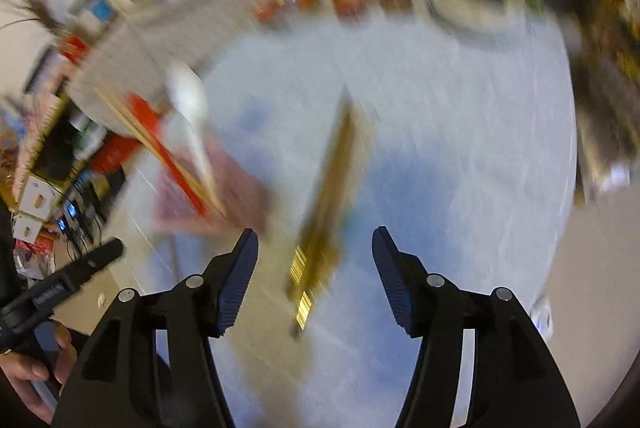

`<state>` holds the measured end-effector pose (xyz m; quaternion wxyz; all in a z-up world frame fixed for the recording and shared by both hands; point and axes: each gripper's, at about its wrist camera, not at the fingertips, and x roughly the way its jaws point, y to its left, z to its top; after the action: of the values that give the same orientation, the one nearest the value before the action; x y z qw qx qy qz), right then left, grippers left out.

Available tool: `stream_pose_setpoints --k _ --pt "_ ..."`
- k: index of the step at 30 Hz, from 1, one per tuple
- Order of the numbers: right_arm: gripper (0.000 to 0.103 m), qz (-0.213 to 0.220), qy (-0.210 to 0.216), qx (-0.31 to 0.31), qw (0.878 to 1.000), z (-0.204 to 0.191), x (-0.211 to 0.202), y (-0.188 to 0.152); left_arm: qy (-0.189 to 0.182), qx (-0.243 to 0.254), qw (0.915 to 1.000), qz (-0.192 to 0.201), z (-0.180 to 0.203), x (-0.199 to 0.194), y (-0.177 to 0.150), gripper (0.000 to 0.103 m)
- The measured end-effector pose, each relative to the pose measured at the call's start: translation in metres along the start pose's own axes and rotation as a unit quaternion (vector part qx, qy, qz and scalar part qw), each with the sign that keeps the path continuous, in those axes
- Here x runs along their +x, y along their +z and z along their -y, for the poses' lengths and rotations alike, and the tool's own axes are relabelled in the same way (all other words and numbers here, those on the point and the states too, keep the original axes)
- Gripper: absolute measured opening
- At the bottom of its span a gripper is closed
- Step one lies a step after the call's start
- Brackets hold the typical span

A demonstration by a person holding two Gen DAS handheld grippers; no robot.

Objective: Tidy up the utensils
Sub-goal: 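Grasp the loose wooden chopstick with the left gripper while the right moves to the bundle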

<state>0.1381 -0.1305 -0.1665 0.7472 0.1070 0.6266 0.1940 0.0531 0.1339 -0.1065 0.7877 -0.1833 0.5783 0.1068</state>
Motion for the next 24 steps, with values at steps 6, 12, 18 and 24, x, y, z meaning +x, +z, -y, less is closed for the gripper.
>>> stream_pose_setpoints --k 6,12,18,24 --pt "0.059 -0.044 0.007 0.025 0.999 0.015 0.027 -0.009 0.04 -0.023 0.9982 -0.037 -0.024 0.035 -0.003 0.062" --pt "0.059 -0.046 0.013 0.026 0.998 0.009 0.029 -0.004 0.062 -0.041 0.9938 -0.082 -0.055 0.065 -0.008 0.052" --pt "0.056 -0.054 0.007 0.042 0.998 0.016 0.039 0.009 0.064 -0.063 0.9925 -0.083 -0.064 0.083 0.002 0.046" --pt "0.037 -0.048 0.007 0.062 0.997 0.027 0.041 0.019 0.085 -0.053 0.993 -0.062 -0.052 0.097 0.012 0.041"
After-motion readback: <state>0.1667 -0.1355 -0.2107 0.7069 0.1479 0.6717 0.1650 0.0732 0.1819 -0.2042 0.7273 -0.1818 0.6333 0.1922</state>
